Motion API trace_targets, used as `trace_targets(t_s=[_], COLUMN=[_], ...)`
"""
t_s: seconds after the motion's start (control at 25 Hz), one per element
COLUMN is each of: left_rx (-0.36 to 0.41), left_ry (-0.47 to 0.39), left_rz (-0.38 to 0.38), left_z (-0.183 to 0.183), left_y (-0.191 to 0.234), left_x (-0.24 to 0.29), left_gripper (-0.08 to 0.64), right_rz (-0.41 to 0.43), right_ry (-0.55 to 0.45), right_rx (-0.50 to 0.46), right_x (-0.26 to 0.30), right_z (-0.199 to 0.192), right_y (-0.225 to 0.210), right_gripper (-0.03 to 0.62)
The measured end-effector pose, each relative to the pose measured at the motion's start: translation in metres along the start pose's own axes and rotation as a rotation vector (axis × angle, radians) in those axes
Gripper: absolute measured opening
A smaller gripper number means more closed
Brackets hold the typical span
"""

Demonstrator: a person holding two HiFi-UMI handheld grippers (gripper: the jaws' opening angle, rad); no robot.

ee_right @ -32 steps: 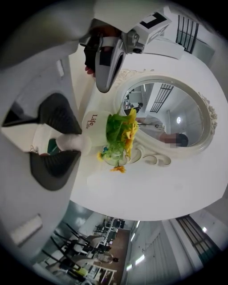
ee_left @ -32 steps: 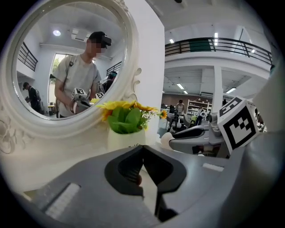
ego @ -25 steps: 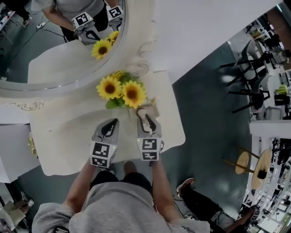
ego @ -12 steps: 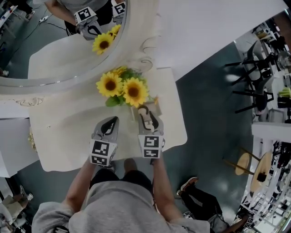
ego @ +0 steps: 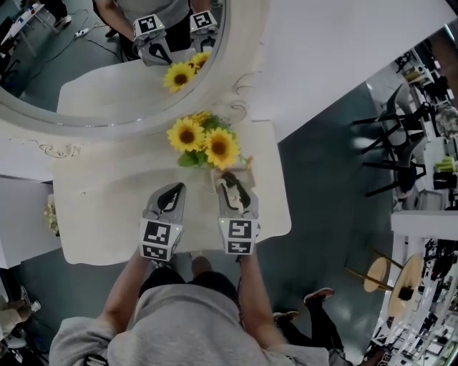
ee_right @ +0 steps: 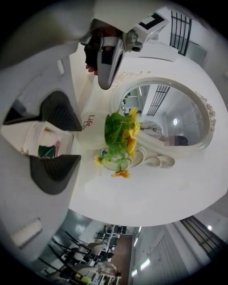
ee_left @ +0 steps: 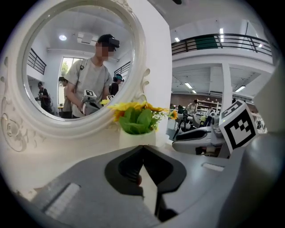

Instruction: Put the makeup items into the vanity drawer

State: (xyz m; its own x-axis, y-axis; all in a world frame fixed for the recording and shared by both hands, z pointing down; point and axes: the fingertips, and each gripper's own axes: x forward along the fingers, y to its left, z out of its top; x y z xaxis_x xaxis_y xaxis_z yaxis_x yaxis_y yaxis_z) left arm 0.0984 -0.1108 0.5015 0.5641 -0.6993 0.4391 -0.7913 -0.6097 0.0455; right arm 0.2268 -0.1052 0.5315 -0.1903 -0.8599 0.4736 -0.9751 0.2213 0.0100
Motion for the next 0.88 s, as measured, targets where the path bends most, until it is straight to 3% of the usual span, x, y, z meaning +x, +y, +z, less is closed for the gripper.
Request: trace_targets(t_s=[0.4,0.88], left_rx=[-0.007,-0.019], left_ry=[-0.124,-0.198], left_rz=[0.156,0.364], left_z=[0.033,0.045], left_y=[0.042,0.1], left_x=[-0.057,-0.142], left_gripper=[0.011,0.011], right_rz=[0.138,0.308], right_ry=[-0.127,-0.259], right_rx=[-0.076,-0.182], right_x=[-0.011,-0.021], right_z=[0.06,0.119], right_y=[0.064,0.162], right_gripper=[0.169,0.063])
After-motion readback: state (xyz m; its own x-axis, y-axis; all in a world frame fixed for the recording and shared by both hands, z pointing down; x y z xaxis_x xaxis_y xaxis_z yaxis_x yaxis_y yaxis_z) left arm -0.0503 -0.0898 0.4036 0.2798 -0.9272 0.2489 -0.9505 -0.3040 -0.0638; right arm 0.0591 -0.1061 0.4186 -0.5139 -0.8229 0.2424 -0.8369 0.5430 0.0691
